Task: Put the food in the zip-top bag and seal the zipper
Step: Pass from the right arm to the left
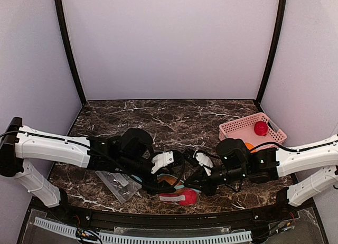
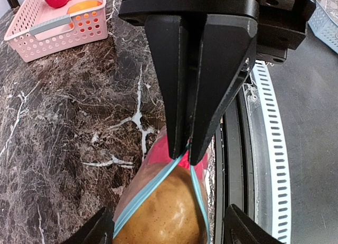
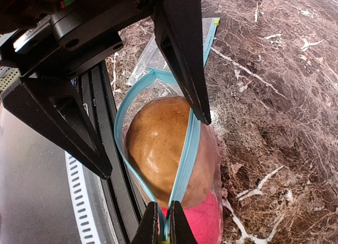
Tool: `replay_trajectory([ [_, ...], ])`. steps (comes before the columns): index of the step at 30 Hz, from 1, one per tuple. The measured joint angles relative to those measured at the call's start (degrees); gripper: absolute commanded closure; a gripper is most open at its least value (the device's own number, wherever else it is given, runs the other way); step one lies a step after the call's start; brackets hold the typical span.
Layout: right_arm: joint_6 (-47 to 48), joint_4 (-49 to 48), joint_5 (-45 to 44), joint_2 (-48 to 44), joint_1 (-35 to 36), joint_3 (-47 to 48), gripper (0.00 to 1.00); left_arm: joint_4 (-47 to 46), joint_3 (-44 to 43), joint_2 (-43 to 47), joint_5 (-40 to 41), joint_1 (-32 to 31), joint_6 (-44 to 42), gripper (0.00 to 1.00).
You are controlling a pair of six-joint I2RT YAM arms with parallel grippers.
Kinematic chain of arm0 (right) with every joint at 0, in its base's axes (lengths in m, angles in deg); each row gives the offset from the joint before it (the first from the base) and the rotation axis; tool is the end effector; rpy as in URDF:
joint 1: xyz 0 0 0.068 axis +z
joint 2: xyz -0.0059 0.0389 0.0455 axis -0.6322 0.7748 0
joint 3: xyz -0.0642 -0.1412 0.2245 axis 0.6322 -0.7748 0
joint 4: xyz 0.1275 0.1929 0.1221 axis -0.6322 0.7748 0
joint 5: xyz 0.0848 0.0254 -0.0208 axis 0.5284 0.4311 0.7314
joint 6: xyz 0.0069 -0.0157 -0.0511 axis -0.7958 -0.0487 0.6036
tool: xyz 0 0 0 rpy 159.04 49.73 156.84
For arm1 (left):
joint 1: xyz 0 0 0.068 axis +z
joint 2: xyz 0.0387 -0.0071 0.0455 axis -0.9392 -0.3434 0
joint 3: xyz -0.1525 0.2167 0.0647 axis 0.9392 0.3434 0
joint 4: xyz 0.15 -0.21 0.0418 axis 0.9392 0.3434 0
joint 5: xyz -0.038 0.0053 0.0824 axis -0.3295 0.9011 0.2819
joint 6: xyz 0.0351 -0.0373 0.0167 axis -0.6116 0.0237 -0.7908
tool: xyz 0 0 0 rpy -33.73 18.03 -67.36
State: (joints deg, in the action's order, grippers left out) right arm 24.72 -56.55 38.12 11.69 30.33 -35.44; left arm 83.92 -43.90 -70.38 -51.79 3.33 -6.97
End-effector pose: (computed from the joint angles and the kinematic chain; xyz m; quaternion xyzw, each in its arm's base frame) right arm 0.0848 0.2457 0.2226 -0.4362 0.7627 0.3772 0.2928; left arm 0.1186 -0.3004 0.2382 0.6002 0.6524 -0.3285 0.3260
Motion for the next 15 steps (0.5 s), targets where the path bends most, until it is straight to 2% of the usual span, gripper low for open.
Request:
replay_trajectory([
  [4, -0.15, 0.35, 0.0, 0.0, -0.04, 0.0, 1.0, 0.0, 0.0, -0.24, 0.02, 0.0, -0.02, 0.27],
  [6, -0.2, 0.52, 0.0, 0.0, -0.07, -0.04, 1.0, 0.0, 0.0, -0.39, 0.09, 0.02, -0.02, 0.34],
  [7, -0.28, 0.61, 0.0, 0.0, -0.09, -0.11, 1.0, -0.02, 0.0, -0.55, 0.15, 0.02, -0.09, 0.42],
  [10, -0.79, 1.07, -0.17, 0.04, -0.17, -0.46, 0.97, -0.09, -0.02, -1.25, 0.44, 0.07, -0.26, 0.55],
  [12, -1.05, 1.14, -0.46, 0.04, -0.22, -0.68, 0.83, -0.33, -0.04, -1.53, 0.61, 0.09, -0.31, 0.65],
  [15, -1.46, 0.31, -1.46, -0.46, -0.22, -1.01, 0.57, -0.9, -0.15, -1.55, 1.07, 0.07, -0.31, 0.7],
])
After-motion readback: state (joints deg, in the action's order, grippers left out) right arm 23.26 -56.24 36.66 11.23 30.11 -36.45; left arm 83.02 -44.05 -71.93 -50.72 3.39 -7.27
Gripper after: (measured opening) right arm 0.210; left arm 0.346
